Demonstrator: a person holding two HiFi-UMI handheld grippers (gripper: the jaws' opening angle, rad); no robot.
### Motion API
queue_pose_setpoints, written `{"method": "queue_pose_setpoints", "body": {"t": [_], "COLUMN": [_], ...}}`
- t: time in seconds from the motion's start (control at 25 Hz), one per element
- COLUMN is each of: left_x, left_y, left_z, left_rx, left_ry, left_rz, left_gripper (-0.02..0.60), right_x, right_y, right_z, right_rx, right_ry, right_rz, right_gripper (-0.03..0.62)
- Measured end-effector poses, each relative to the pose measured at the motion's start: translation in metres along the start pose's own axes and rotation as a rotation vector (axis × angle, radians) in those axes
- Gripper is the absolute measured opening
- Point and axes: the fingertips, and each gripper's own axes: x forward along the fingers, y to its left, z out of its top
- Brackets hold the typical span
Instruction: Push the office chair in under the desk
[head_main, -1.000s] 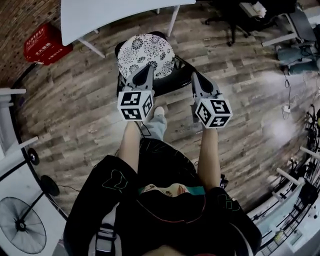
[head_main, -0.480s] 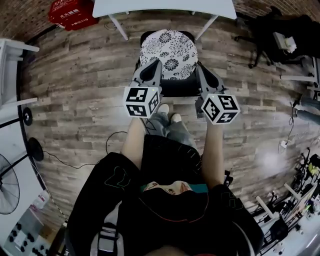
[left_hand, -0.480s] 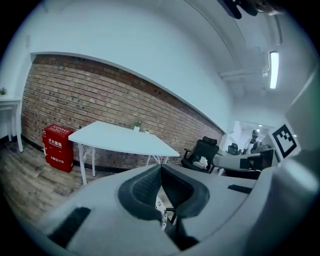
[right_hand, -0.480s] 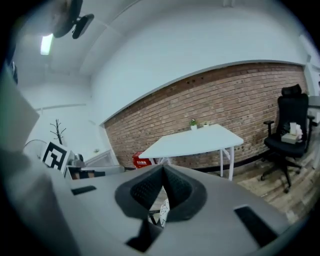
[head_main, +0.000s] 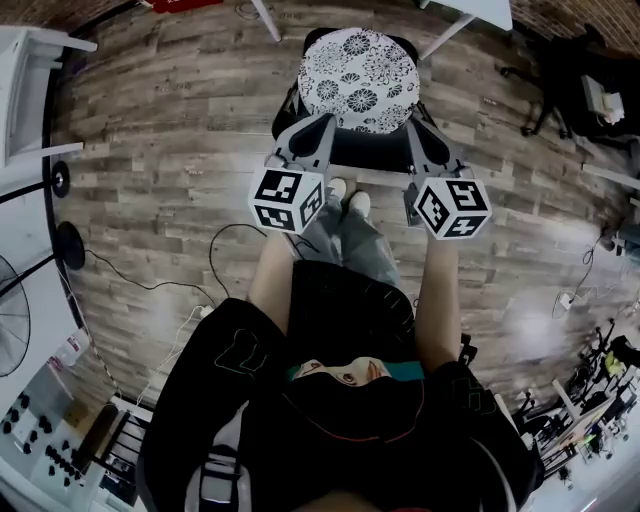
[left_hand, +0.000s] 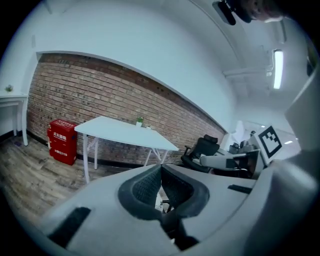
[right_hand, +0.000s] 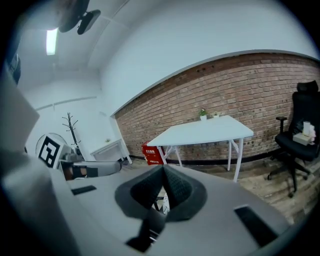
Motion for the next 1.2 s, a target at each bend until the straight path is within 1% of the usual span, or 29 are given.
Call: {"method": "queue_pose_setpoints", "body": {"t": [0.08, 0.16, 0.2, 0.24, 0.44, 0.48, 0.56, 0.68, 0.8, 0.96, 1.08, 1.2], "left_x": [-0.001, -0.003, -0.004, -0.005, -0.005, -0.006, -0.009, -0.013, -0.017, -0.018, -0.015, -0.014], "left_y": [-0.017, -0.031, -0.035, -0.039, -0.051, -0.053, -0.057, -0.059, -0.052, -0.042, -0.036, -0.032], "left_z": [-0.007, -0.018, -0.024, -0.031, -0.063, -0.068, -0.076, -0.091, -0.109, -0.120, -0.130, -0.141], "left_rx": [0.016, 0.049, 0.075, 0.103, 0.236, 0.255, 0.293, 0.389, 0.472, 0.581, 0.678, 0.743], "left_ry": [0.002, 0.027, 0.051, 0.078, 0.191, 0.209, 0.245, 0.318, 0.393, 0.449, 0.490, 0.531], "left_rz": [-0.085, -0.144, -0.159, -0.170, -0.209, -0.221, -0.254, -0.305, -0.306, -0.283, -0.275, -0.270], "left_gripper": [0.009, 0.009, 0.031, 0.066, 0.098, 0.106, 0.123, 0.147, 0.167, 0.199, 0.235, 0.259], "right_x": [-0.002, -0.007, -0.009, -0.011, -0.017, -0.018, -0.020, -0.023, -0.025, -0.026, -0.022, -0.019], "right_y": [0.001, 0.005, 0.006, 0.008, 0.012, 0.015, 0.022, 0.030, 0.032, 0.035, 0.035, 0.034], "right_z": [-0.011, -0.022, -0.027, -0.031, -0.057, -0.062, -0.073, -0.089, -0.104, -0.121, -0.130, -0.139], "right_rx": [-0.025, -0.043, -0.053, -0.065, -0.164, -0.187, -0.231, -0.308, -0.389, -0.501, -0.614, -0.737], "right_ry": [0.026, 0.052, 0.064, 0.076, 0.157, 0.179, 0.222, 0.283, 0.341, 0.418, 0.473, 0.530], "right_rz": [0.015, 0.034, 0.044, 0.054, 0.119, 0.139, 0.186, 0.245, 0.277, 0.298, 0.282, 0.266], "right_gripper": [0.005, 0.005, 0.006, 0.006, 0.008, 0.022, 0.031, 0.049, 0.082, 0.151, 0.186, 0.206]}}
